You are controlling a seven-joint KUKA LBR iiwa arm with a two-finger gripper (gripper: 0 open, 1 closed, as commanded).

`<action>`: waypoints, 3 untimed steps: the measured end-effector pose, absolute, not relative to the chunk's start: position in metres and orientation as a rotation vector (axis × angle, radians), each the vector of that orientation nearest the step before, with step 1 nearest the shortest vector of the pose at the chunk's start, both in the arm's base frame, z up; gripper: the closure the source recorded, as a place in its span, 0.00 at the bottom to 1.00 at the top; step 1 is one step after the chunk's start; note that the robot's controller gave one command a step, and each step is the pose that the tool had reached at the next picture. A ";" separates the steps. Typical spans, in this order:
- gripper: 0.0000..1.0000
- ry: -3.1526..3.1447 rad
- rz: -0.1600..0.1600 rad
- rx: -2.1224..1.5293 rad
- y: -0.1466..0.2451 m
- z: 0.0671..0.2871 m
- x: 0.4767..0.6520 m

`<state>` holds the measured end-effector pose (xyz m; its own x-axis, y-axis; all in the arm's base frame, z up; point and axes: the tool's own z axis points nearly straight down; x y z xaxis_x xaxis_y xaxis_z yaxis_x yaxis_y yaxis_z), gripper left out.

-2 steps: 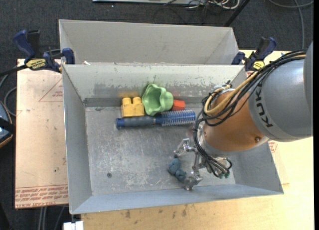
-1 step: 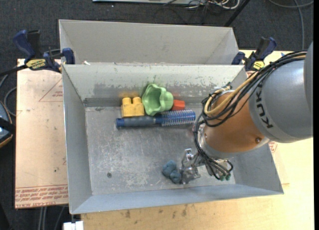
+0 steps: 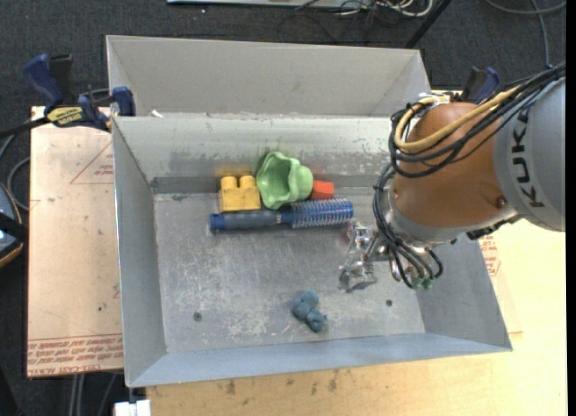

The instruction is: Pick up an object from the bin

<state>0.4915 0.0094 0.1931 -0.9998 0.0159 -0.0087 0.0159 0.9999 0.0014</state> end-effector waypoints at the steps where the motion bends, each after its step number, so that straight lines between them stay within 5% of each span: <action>1: 0.00 3.139 0.001 0.025 0.009 0.190 0.490; 2: 0.00 3.113 0.007 0.277 0.025 0.074 0.486; 3: 1.00 3.121 0.007 0.274 0.025 0.075 0.484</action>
Offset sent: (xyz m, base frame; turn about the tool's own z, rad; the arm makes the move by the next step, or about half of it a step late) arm 0.0000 0.0000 0.0000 0.0000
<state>0.4837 0.0251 0.0751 -0.9847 0.1742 -0.0079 0.1742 0.9847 0.0049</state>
